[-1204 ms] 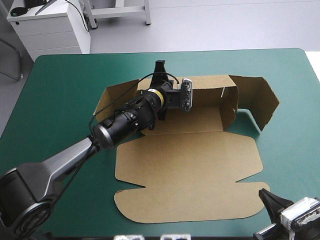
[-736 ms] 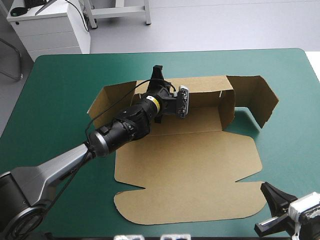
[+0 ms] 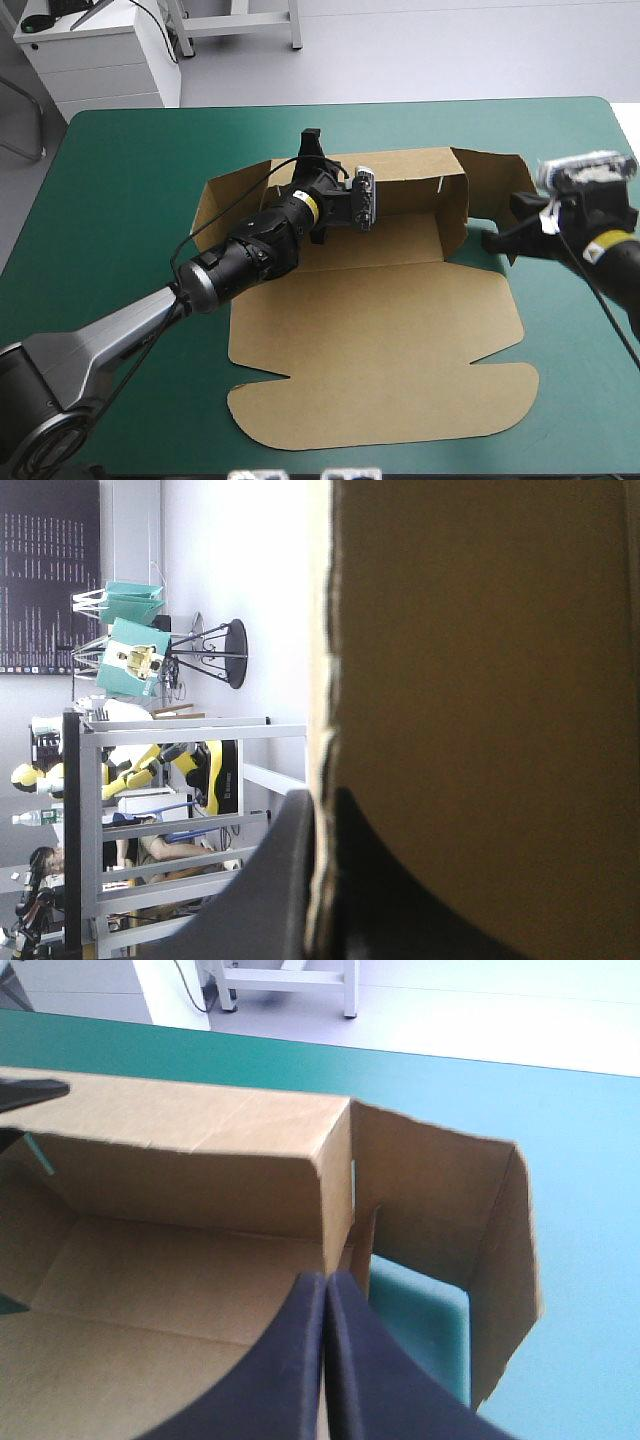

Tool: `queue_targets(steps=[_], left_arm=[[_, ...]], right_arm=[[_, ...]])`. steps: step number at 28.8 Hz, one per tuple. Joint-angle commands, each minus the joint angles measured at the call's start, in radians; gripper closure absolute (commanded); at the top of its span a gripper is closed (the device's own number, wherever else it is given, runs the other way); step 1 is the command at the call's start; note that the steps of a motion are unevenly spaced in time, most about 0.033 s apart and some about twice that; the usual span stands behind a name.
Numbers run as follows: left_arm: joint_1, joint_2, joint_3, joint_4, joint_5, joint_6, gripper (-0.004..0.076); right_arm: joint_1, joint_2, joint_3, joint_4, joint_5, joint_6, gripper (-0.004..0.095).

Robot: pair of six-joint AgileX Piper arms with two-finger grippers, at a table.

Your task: Fold the box

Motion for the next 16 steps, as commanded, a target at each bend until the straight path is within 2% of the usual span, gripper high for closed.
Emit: queue_targets(steps=[1, 4, 7, 16], left_arm=[[0.019, -0.048, -0.028, 0.027, -0.024, -0.013, 0.0731], [0.019, -0.048, -0.028, 0.026, -0.025, -0.013, 0.0731], [0.019, -0.048, -0.028, 0.026, -0.025, -0.013, 0.0731], [0.019, -0.048, -0.025, 0.022, -0.024, -0.013, 0.0731]], right_arm=[[0.001, 0.145, -0.175, -0.073, -0.001, 0.037, 0.0926], [-0.017, 0.292, -0.321, -0.109, 0.058, 0.058, 0.0925], [-0.042, 0.387, -0.42, -0.097, 0.083, 0.058, 0.0926], [-0.091, 0.581, -0.595, -0.083, 0.133, 0.056, 0.0927]])
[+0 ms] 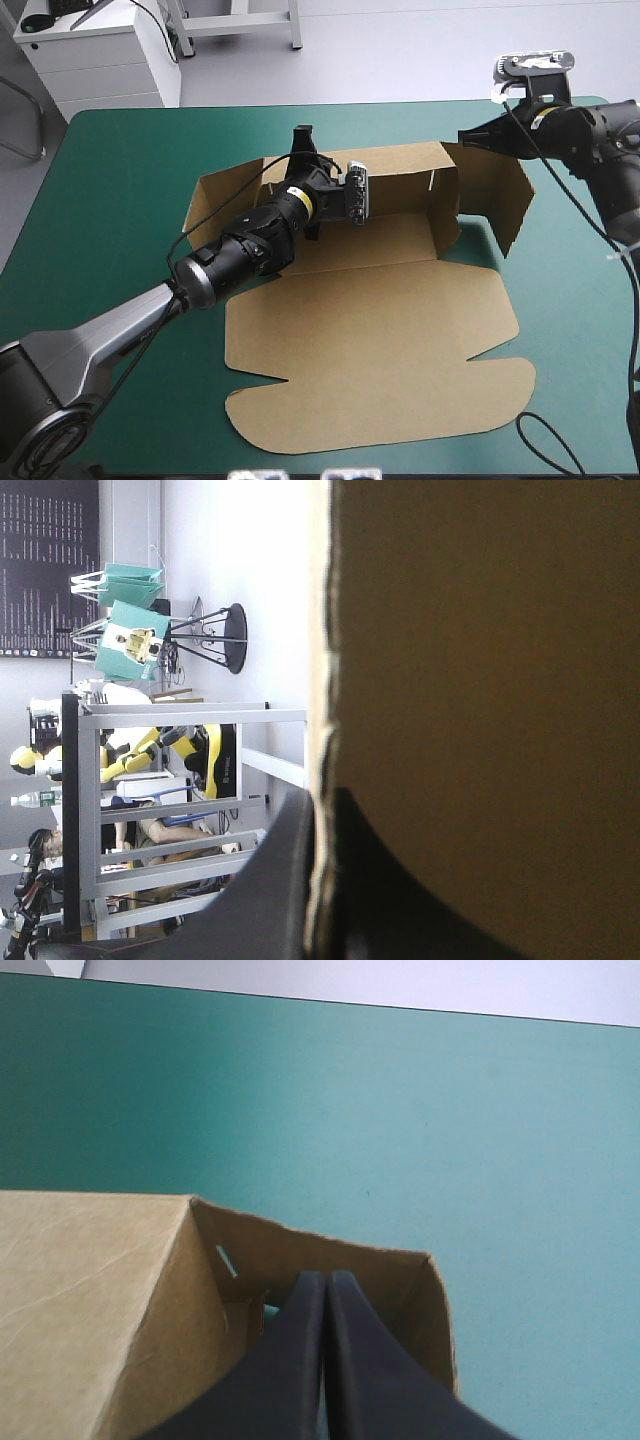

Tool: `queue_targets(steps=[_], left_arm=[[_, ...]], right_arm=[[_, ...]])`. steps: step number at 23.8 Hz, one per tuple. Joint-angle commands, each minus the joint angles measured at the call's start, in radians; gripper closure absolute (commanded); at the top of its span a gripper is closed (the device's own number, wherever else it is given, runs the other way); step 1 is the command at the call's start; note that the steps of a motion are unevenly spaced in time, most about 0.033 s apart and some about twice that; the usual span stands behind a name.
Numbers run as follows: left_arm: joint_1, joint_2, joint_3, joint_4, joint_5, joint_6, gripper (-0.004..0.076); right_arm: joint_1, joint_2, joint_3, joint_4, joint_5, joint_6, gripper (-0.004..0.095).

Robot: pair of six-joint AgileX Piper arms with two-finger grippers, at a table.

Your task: Fold the box

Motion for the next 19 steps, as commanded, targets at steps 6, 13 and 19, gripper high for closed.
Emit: queue_targets(steps=[6, 13, 19], left_arm=[[-0.002, -0.05, -0.026, -0.027, -0.043, -0.012, 0.0731], [-0.002, -0.05, -0.026, -0.031, -0.053, -0.012, 0.0731], [-0.002, -0.05, -0.026, -0.056, -0.058, -0.012, 0.0731]], right_arm=[[-0.036, 0.105, -0.175, 0.032, -0.022, -0.037, 0.0927], [-0.036, 0.249, -0.299, 0.044, 0.029, -0.052, 0.0927], [-0.064, 0.343, -0.355, 0.096, 0.128, -0.053, 0.0927]])
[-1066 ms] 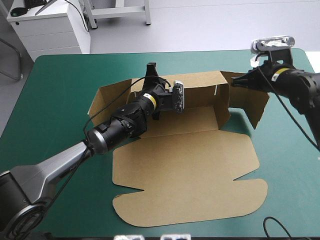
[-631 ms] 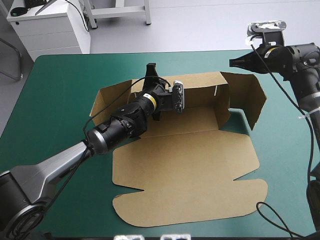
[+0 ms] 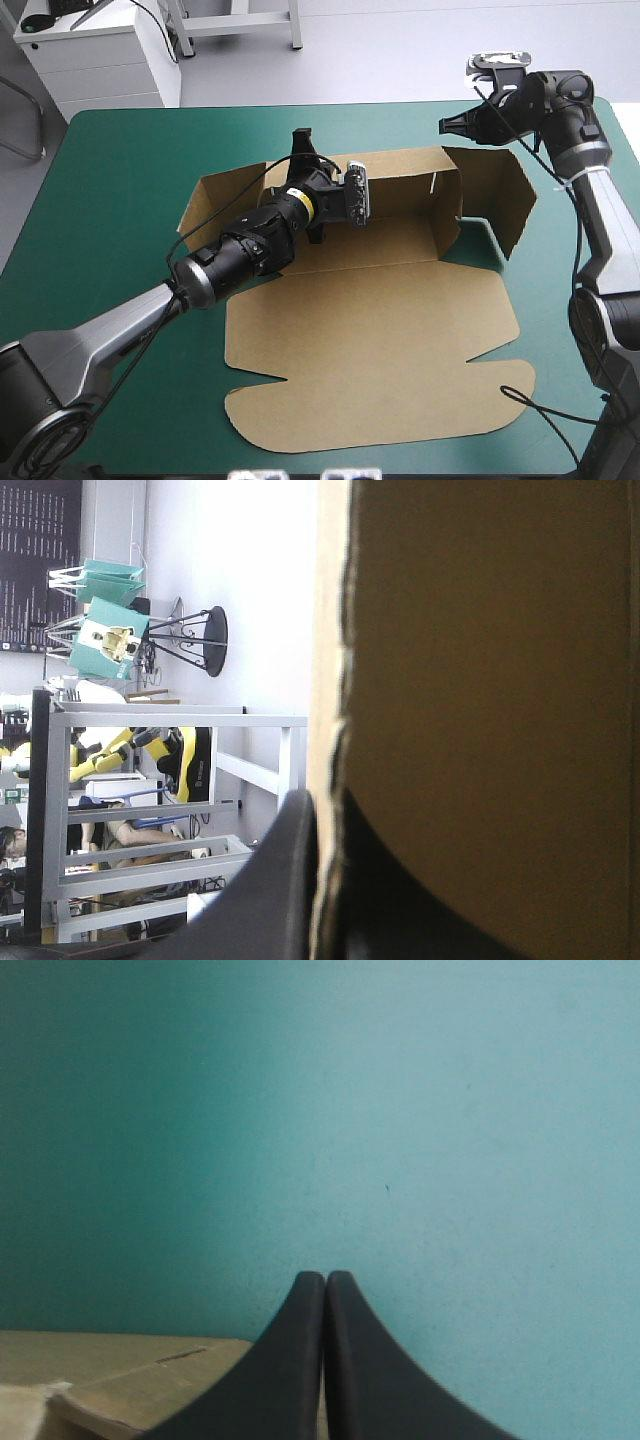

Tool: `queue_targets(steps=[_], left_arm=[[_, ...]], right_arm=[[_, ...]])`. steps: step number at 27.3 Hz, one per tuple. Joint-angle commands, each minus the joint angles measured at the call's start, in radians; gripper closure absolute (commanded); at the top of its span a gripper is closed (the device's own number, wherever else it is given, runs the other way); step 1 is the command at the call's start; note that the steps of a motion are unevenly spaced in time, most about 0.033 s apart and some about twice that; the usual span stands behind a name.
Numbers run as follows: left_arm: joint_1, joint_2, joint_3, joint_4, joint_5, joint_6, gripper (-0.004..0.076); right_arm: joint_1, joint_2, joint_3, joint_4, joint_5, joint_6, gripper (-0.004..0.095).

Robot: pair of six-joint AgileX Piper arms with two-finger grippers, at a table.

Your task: Fold the box

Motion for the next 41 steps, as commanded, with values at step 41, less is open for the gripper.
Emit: queue_targets(steps=[41], left_arm=[[0.0, -0.011, -0.027, -0.003, 0.04, -0.016, 0.0731]], right_arm=[[-0.061, -0.176, 0.193, 0.234, 0.213, -0.189, 0.0927]])
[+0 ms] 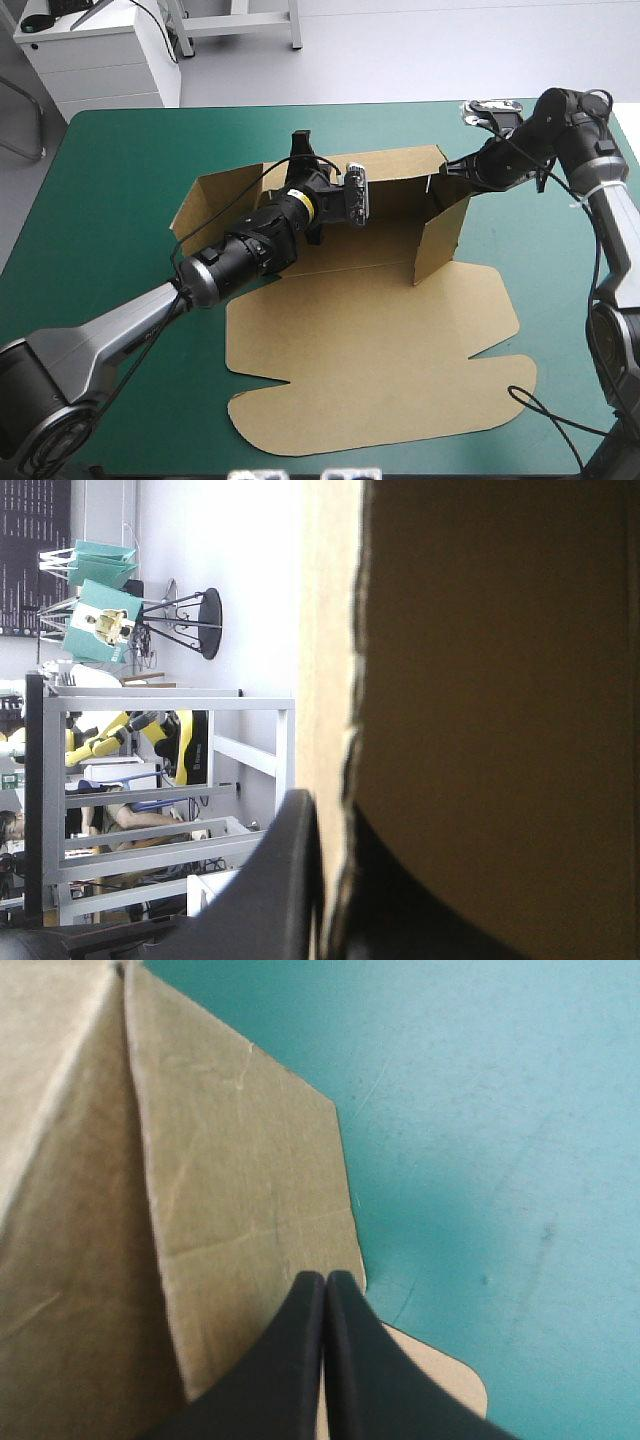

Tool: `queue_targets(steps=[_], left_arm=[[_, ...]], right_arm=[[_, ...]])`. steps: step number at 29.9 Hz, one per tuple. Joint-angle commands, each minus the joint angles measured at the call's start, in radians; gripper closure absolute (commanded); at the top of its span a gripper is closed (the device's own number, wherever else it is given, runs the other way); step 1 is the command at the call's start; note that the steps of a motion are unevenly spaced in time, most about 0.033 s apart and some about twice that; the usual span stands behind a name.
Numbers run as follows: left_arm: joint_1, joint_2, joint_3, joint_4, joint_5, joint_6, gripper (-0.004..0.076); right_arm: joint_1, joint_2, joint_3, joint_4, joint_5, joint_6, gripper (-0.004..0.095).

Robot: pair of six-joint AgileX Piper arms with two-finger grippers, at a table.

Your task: Fold the box

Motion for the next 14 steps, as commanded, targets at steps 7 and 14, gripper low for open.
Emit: queue_targets(steps=[7, 14], left_arm=[[-0.002, -0.018, -0.023, -0.04, 0.005, -0.016, 0.0731], [-0.002, -0.018, -0.022, -0.04, 0.0, -0.001, 0.0731]], right_arm=[[-0.116, -0.171, 0.163, 0.24, -0.117, -0.251, 0.0927], [-0.211, -0.21, 0.322, 0.497, -0.18, -0.576, 0.0927]])
